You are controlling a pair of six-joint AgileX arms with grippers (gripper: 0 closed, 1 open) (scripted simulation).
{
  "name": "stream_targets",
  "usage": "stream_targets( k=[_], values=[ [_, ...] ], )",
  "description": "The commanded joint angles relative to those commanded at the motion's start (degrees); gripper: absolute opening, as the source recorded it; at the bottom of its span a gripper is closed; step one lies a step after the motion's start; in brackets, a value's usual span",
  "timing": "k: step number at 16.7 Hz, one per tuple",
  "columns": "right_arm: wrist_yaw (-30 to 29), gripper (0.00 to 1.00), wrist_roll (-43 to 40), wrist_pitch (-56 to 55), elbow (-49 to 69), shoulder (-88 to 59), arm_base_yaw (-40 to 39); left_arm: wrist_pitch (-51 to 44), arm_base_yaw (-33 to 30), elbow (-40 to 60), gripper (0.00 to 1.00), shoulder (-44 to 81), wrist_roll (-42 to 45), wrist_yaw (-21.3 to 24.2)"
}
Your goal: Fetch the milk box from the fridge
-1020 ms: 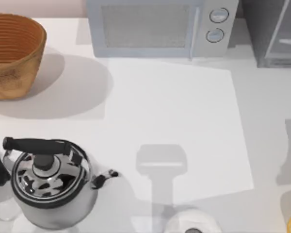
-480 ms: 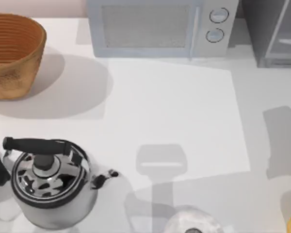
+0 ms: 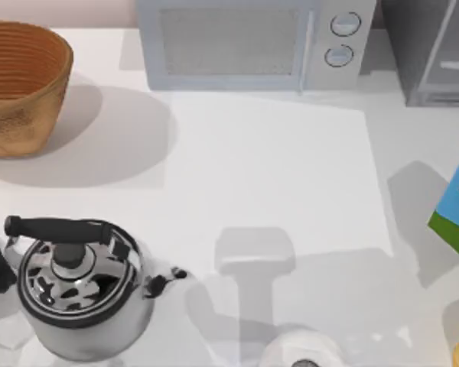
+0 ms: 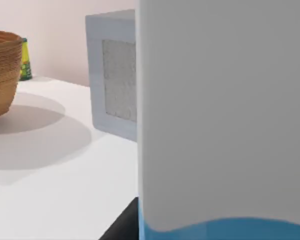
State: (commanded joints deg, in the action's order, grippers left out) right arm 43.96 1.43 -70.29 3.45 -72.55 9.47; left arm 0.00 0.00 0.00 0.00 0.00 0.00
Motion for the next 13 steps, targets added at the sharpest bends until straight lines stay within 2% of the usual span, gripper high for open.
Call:
stream_targets(
  k=[3,6,13],
  values=[
    [6.22,0.00,0.22,-9.77,0.46,-10.23,1.20,0.00,0.00,0.00,1.00,0.00,0.00,0.00],
    [9.79,0.00,0.34,-15.08,0.71,-15.63,1.87,0.00,0.00,0.00,1.00,0.00,0.00,0.00],
    [10.20,0.00,0.43,-15.91,0.54,-16.48,1.65,0.00,0.00,0.00,1.00,0.00,0.00,0.00]
  ],
)
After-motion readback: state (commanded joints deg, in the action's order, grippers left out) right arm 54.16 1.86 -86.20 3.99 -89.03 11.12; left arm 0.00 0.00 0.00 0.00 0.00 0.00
